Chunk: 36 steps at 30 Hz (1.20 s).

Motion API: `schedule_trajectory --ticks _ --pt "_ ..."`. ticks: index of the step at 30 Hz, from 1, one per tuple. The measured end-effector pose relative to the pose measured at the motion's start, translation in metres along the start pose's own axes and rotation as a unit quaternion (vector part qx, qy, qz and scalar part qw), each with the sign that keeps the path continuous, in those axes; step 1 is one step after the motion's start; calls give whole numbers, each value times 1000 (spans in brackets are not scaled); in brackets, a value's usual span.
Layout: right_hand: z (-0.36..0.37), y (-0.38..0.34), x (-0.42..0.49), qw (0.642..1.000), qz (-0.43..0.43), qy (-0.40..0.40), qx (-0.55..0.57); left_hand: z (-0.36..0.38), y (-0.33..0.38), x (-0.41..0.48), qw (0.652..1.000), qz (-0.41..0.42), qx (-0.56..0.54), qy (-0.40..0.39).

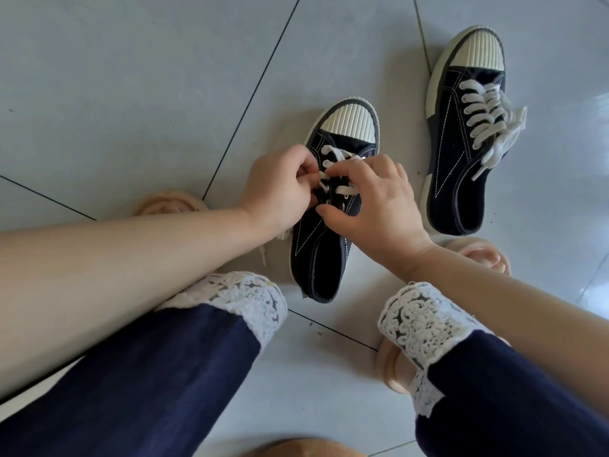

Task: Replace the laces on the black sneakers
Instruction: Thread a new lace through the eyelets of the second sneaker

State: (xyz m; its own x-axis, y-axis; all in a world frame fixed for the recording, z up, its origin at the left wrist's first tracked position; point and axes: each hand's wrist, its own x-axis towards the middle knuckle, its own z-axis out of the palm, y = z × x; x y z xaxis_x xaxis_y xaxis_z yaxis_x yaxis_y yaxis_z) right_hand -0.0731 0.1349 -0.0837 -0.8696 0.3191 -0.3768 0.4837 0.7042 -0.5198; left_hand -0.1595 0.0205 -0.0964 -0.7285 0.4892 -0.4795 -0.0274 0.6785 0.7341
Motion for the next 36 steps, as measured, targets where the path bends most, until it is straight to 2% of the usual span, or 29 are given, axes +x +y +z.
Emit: schedule_trajectory --ticks 4,8,14,17,19,22,25,29,33,36 --pt "2 -1 0 1000 5 8 7 8 5 -2 995 -55 -78 11" --pt "3 -3 -1 1000 13 15 20 6 7 1 992 -77 -95 -3" --pt "7 -1 -6 995 49 53 61 -10 0 -2 1000 -8 5 -29" --pt "5 13 -11 995 40 80 42 -25 -16 -9 999 4 42 -6" --pt "-2 26 -9 995 60 65 41 -34 -24 -11 1000 -5 17 -19" --pt "-5 25 -11 995 19 60 76 -31 -21 -15 997 -33 -41 -58" --pt "-3 19 -9 996 -15 50 77 -23 -21 -11 984 -92 -144 -45" --pt "-6 19 -9 993 -34 33 105 -21 -21 -7 977 -100 -188 -23" --pt "-3 13 -7 999 -42 -6 31 -22 -14 1 981 -73 -179 -7" --pt "-4 6 4 998 -48 13 -35 -22 -2 7 982 -56 -179 -2"
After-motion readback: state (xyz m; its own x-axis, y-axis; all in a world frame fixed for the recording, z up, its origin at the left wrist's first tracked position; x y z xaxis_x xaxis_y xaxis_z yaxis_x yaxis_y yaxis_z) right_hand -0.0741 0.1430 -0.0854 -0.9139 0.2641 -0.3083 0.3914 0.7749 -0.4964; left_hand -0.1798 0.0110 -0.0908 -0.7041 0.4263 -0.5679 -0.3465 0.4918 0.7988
